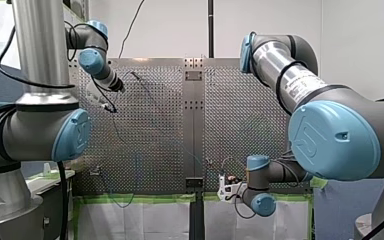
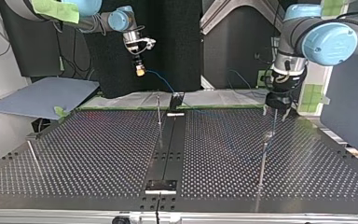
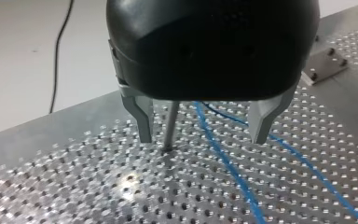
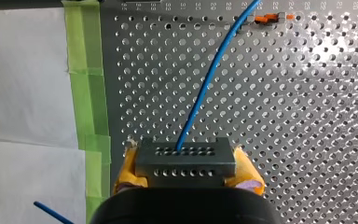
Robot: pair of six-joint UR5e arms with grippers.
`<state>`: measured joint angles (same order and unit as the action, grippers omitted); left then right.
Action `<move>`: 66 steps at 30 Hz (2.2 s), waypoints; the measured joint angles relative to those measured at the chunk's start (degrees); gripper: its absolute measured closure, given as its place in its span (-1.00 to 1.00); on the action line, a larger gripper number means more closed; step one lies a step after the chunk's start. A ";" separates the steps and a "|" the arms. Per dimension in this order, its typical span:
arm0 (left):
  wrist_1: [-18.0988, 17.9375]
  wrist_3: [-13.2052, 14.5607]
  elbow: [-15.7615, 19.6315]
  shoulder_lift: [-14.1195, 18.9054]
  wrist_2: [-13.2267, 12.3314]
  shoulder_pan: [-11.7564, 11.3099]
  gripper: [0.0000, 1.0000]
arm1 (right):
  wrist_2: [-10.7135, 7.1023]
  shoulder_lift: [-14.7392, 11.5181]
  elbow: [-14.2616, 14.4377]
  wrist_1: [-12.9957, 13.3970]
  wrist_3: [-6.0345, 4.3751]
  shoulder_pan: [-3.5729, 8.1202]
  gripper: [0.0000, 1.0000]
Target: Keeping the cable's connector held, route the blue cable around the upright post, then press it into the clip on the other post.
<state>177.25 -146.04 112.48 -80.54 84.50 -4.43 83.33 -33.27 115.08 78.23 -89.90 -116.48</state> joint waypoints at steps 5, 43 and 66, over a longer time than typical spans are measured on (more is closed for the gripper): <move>1.26 2.50 0.00 0.62 -0.39 1.90 -1.00 | 0.00 0.00 0.01 -0.04 -0.43 -0.13 1.00; 10.53 18.87 -7.50 3.99 8.68 7.02 -1.00 | -1.04 0.00 -0.35 -0.07 -1.80 -0.39 1.00; 19.68 32.30 -20.71 0.72 8.60 8.93 -1.00 | -1.39 0.00 -0.85 -0.40 -1.96 -0.41 1.00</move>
<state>196.93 -113.73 91.77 -79.82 93.10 4.50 81.94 -33.27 114.22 77.83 -91.86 -116.89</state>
